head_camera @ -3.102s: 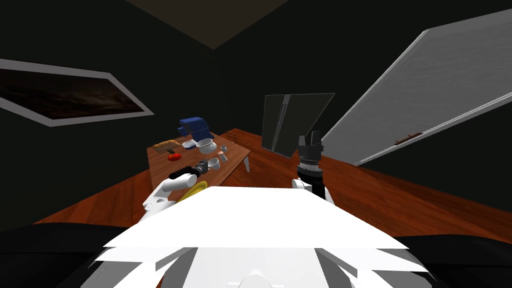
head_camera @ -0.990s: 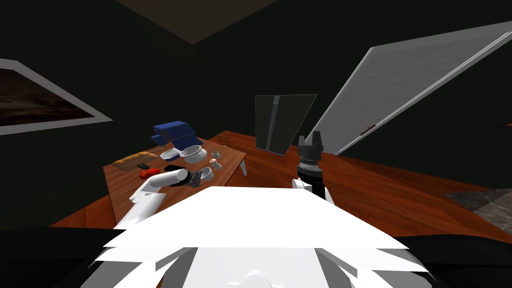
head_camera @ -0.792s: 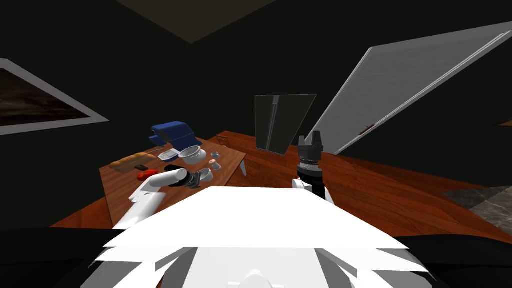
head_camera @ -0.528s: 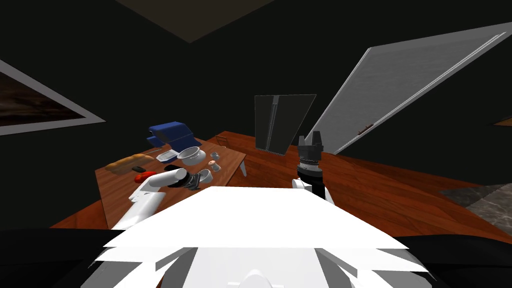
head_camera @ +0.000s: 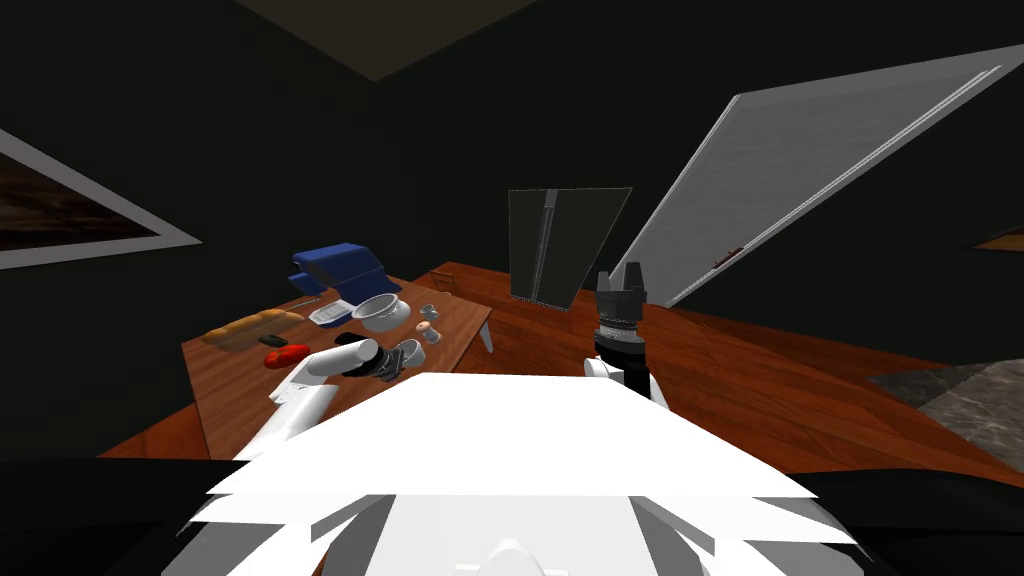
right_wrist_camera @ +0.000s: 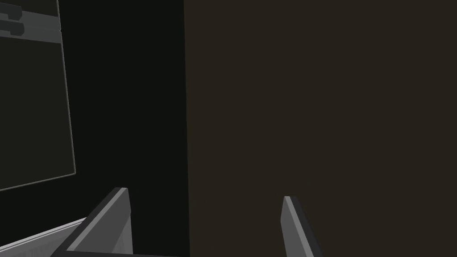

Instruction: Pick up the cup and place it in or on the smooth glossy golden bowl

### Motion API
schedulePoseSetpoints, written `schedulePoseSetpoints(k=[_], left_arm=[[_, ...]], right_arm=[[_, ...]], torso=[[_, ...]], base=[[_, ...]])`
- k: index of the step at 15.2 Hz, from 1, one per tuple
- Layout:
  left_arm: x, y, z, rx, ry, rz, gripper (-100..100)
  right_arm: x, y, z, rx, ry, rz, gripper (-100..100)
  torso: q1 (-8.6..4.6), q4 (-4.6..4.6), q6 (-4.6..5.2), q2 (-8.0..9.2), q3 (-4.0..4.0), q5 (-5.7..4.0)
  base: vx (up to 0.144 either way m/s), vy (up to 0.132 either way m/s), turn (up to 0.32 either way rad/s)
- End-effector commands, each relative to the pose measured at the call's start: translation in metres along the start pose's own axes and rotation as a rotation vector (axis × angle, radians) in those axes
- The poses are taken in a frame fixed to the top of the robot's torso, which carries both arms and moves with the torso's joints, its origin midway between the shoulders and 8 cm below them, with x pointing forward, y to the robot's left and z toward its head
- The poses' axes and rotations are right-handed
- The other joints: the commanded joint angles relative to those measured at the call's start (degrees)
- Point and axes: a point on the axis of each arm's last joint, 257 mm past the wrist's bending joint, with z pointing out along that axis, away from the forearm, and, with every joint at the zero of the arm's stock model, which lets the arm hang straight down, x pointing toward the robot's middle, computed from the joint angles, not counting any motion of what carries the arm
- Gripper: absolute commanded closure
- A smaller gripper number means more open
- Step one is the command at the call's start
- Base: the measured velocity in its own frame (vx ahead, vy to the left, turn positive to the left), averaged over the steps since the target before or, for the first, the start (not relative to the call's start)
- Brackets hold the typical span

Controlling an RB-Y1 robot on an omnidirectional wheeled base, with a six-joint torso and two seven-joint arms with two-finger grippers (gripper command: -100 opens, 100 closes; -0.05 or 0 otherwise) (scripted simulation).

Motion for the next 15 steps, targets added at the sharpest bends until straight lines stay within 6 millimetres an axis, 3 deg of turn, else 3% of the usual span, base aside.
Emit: schedulePoseSetpoints(k=[1, 3, 6, 7, 8, 15], left_arm=[[0.0, 0.0, 0.0, 0.0, 0.0, 0.0, 100], [0.0, 0.002, 0.0, -0.005, 0.001, -0.003, 100], [-0.001, -0.003, -0.017, -0.007, 0.001, 0.007, 100], [-0.001, -0.003, -0.012, -0.004, 0.0, 0.006, 100], [-0.005, -0.006, -0.026, 0.001, 0.005, 0.002, 100], [-0.013, -0.013, -0.065, 0.017, 0.017, 0.01, 100]], right_arm=[[0.0, 0.0, 0.0, 0.0, 0.0, 0.0, 0], [0.0, 0.0, 0.0, 0.0, 0.0, 0.0, 0], [0.0, 0.0, 0.0, 0.0, 0.0, 0.0, 0], [0.0, 0.0, 0.0, 0.0, 0.0, 0.0, 0], [0.0, 0.0, 0.0, 0.0, 0.0, 0.0, 0], [0.0, 0.0, 0.0, 0.0, 0.0, 0.0, 0]], torso=[[0.0, 0.0, 0.0, 0.0, 0.0, 0.0], [0.07, 0.03, 0.03, 0.0, 0.02, 0.05], [0.06, 0.07, 0.01, 0.0, 0.04, 0.01], [0.04, 0.07, 0.01, 0.0, 0.04, 0.01], [0.05, 0.07, 0.01, 0.01, 0.04, 0.04], [-0.04, 0.19, -0.13, 0.59, 0.38, -0.04]], base=[[0.0, 0.0, 0.0], [0.0, 0.0, 0.0], [0.011, -0.012, 0.038], [0.01, -0.009, 0.011], [-0.023, -0.008, 0.066], [-0.088, -0.021, 0.089]])
